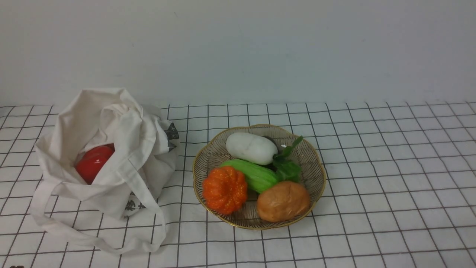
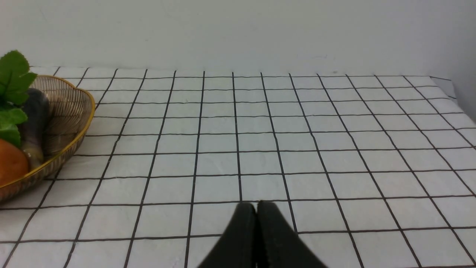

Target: Take vegetables from bag on white checkered tablecloth place on plate.

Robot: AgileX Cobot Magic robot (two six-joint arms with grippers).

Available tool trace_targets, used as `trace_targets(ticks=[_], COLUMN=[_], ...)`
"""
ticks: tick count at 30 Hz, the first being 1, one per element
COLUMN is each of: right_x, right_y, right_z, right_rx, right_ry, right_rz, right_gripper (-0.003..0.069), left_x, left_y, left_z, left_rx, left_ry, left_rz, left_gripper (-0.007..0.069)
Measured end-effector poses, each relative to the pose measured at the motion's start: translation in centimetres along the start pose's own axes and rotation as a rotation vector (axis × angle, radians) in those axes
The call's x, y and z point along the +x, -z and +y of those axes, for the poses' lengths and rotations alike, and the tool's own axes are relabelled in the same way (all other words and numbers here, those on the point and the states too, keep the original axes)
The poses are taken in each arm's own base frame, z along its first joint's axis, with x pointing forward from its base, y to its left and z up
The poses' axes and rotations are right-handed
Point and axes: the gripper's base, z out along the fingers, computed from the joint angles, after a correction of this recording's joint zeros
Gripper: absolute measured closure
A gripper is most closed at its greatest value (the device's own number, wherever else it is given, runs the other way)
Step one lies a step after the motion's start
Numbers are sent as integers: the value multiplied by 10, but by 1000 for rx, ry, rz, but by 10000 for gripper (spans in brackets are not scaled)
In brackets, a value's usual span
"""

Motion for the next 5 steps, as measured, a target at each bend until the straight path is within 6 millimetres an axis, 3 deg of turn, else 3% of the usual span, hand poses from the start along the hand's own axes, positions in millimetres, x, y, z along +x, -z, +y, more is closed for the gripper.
trace_targets(ticks=[5], right_x=[0], right_y=[0], right_z=[0], right_rx=[0], right_ry=[0], right_rz=[0], right_gripper=[675], left_x=[0], left_y=[0], left_z=[0], left_rx=[0], left_ry=[0], left_rz=[0], left_gripper=[632])
